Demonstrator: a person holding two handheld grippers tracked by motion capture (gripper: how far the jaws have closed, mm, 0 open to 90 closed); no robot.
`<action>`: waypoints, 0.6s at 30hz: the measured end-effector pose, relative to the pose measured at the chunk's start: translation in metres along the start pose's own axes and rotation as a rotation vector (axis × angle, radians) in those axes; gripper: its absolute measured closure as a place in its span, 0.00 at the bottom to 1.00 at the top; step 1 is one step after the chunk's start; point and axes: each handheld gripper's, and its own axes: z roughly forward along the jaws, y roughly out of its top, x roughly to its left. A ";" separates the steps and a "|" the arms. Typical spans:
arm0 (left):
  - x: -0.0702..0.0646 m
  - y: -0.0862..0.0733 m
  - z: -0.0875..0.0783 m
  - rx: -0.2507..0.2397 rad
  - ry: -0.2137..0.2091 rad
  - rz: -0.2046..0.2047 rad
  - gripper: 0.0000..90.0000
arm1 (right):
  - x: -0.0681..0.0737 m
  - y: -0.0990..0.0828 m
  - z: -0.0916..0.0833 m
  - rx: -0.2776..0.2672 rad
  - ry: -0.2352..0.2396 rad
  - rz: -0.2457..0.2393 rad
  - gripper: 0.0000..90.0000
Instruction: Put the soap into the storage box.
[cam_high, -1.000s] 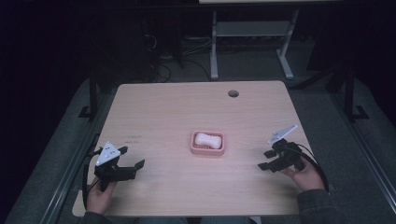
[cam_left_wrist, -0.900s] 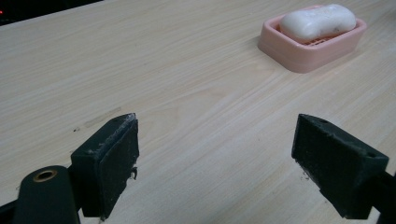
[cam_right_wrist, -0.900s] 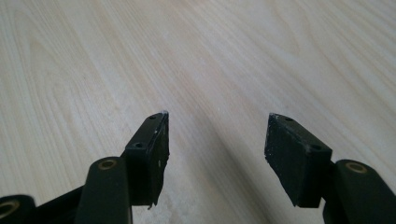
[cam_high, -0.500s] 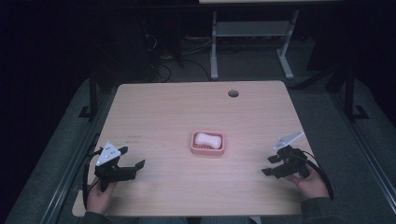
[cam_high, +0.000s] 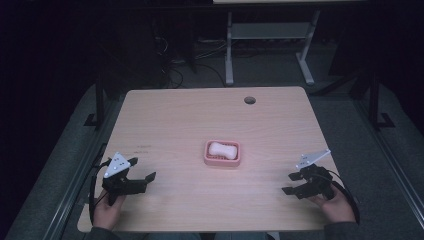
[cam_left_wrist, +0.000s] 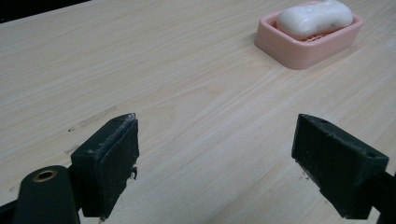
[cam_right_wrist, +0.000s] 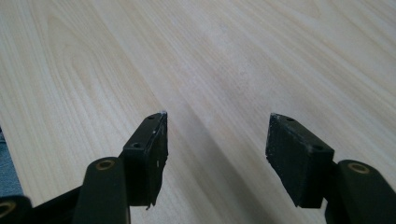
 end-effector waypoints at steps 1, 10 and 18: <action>0.000 0.000 0.000 0.000 0.000 0.000 0.16 | 0.000 0.000 0.000 0.000 0.000 0.000 0.42; -0.001 0.000 0.000 0.004 -0.007 0.004 0.16 | 0.006 -0.009 -0.002 -0.024 -0.004 0.004 0.42; -0.002 0.000 0.001 0.008 -0.013 0.012 0.16 | 0.015 -0.017 -0.003 -0.056 -0.016 0.011 0.40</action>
